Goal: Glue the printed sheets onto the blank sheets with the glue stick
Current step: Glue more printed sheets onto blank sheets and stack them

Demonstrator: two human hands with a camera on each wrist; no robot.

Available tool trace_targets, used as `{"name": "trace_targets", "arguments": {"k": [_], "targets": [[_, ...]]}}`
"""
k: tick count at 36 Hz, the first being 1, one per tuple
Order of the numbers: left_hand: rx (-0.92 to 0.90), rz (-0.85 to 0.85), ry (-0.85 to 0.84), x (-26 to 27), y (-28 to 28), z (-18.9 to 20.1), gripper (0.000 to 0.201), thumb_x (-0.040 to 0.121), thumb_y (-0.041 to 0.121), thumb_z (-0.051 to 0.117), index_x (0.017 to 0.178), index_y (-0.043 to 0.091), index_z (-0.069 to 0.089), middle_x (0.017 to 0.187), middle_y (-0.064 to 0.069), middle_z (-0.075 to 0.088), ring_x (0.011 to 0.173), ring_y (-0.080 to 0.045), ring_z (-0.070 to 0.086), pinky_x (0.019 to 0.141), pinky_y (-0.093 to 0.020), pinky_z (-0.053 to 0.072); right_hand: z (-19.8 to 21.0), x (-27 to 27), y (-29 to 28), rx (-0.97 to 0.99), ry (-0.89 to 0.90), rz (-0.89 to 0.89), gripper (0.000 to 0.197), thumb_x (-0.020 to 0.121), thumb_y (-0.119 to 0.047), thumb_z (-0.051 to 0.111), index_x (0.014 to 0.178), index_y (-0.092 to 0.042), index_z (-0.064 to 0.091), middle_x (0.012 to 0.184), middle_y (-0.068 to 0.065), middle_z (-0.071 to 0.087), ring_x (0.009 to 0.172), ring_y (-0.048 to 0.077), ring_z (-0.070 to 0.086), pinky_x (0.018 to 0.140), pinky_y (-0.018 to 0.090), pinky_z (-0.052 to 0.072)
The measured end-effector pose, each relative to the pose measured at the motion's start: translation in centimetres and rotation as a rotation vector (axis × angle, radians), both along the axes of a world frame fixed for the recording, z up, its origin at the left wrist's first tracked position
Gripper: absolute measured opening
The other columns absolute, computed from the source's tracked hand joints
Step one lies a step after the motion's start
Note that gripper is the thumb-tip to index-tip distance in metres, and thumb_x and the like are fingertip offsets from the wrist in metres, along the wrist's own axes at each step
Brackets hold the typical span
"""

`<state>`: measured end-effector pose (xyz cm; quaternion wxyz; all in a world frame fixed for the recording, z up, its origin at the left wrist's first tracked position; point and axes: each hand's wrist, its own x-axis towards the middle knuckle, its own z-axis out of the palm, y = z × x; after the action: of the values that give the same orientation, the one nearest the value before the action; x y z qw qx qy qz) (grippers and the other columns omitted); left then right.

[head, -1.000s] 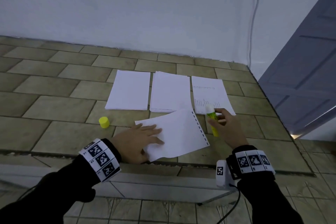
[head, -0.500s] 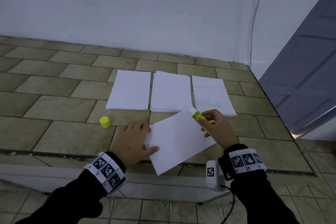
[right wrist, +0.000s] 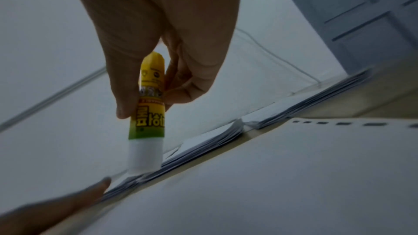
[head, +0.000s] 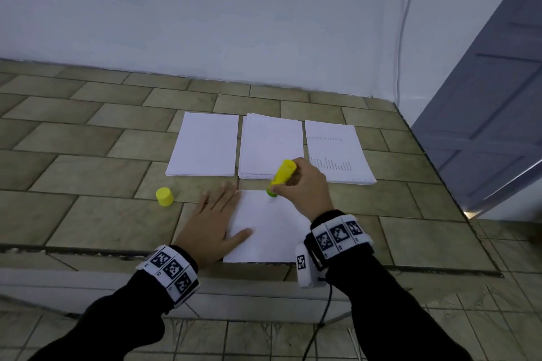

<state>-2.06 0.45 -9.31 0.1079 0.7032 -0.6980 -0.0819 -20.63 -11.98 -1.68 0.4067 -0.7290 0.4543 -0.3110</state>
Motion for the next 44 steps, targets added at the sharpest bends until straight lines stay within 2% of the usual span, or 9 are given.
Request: {"name": "trace_targets", "arguments": {"k": [4,8,12,17,32,34,39,42,44], "targets": [[-0.009,0.077,-0.052,-0.3,0.0,0.0,0.101,0.081,0.083,0.012,0.153,0.014,0.027,0.161,0.001,0.022,0.151,-0.019,0.007,0.120,-0.052,0.005,0.3,2.4,0.6,-0.021,0.092,0.093,0.030,0.070,-0.007,0.079,0.088,-0.012,0.056,0.083,0.002,0.064,0.073,0.014,0.059,0.064,0.024,0.048],[0.019,0.082,-0.066,-0.3,0.1,0.0,0.103,0.079,0.084,0.005,0.155,0.016,0.022,0.163,0.003,0.015,0.151,-0.019,0.003,0.119,-0.056,0.006,0.3,4.1,1.1,-0.069,0.142,0.180,0.034,0.077,-0.006,0.074,0.100,-0.010,0.049,0.090,0.012,0.065,0.082,0.024,0.061,0.071,0.030,0.049],[0.009,0.073,-0.082,-0.3,0.0,-0.1,0.103,0.081,0.083,0.003,0.155,0.015,0.023,0.162,0.002,0.016,0.151,-0.021,0.007,0.117,-0.059,0.010,0.0,5.6,1.1,-0.100,0.210,0.208,0.034,0.078,-0.008,0.073,0.100,-0.010,0.048,0.088,0.012,0.066,0.082,0.029,0.063,0.075,0.044,0.054],[0.010,0.083,-0.074,-0.3,0.0,-0.2,0.108,0.076,0.086,-0.005,0.157,0.017,0.016,0.163,0.005,0.007,0.151,-0.019,0.001,0.118,-0.055,0.000,-0.3,6.6,1.1,-0.124,0.260,0.266,0.033,0.077,-0.007,0.071,0.101,-0.011,0.048,0.090,0.011,0.066,0.086,0.031,0.062,0.077,0.047,0.053],[-0.005,0.096,-0.084,-0.4,0.2,-0.4,0.098,0.081,0.077,0.010,0.156,0.014,0.016,0.163,0.002,0.010,0.151,-0.019,0.003,0.119,-0.053,-0.001,0.1,-1.8,-1.2,-0.077,0.301,0.085,0.031,0.079,-0.006,0.070,0.098,-0.010,0.046,0.089,0.013,0.065,0.083,0.029,0.063,0.078,0.046,0.054],[-0.016,0.095,-0.087,-0.4,0.2,-0.5,0.096,0.083,0.076,0.013,0.156,0.014,0.018,0.163,0.001,0.013,0.151,-0.020,0.006,0.119,-0.054,0.002,0.1,-3.6,-1.6,-0.071,0.287,0.031,0.029,0.078,-0.005,0.070,0.097,-0.010,0.048,0.087,0.011,0.066,0.080,0.027,0.063,0.076,0.041,0.055],[-0.004,0.097,-0.106,-0.5,0.1,-0.5,0.096,0.083,0.076,0.014,0.156,0.013,0.020,0.163,0.000,0.016,0.151,-0.021,0.008,0.119,-0.056,0.006,0.0,-6.8,-2.4,-0.070,0.253,-0.069,0.027,0.077,0.000,0.073,0.092,-0.006,0.051,0.083,0.007,0.066,0.075,0.020,0.063,0.062,0.014,0.048],[0.021,0.100,-0.110,-0.6,0.1,-0.2,0.103,0.079,0.081,0.013,0.156,0.013,0.016,0.164,0.000,0.012,0.151,-0.020,0.003,0.119,-0.057,0.003,0.1,-7.2,-2.3,-0.089,0.230,-0.096,0.029,0.077,0.000,0.074,0.095,-0.004,0.052,0.085,0.008,0.066,0.077,0.023,0.063,0.071,0.031,0.053],[0.036,0.106,-0.113,-0.7,0.1,0.1,0.111,0.074,0.088,0.010,0.156,0.013,0.015,0.164,0.001,0.010,0.151,-0.019,0.002,0.119,-0.056,0.001,0.2,-6.7,-1.8,-0.092,0.206,-0.099,0.033,0.076,-0.005,0.077,0.098,-0.008,0.053,0.086,0.006,0.065,0.077,0.022,0.062,0.069,0.029,0.050]]}}
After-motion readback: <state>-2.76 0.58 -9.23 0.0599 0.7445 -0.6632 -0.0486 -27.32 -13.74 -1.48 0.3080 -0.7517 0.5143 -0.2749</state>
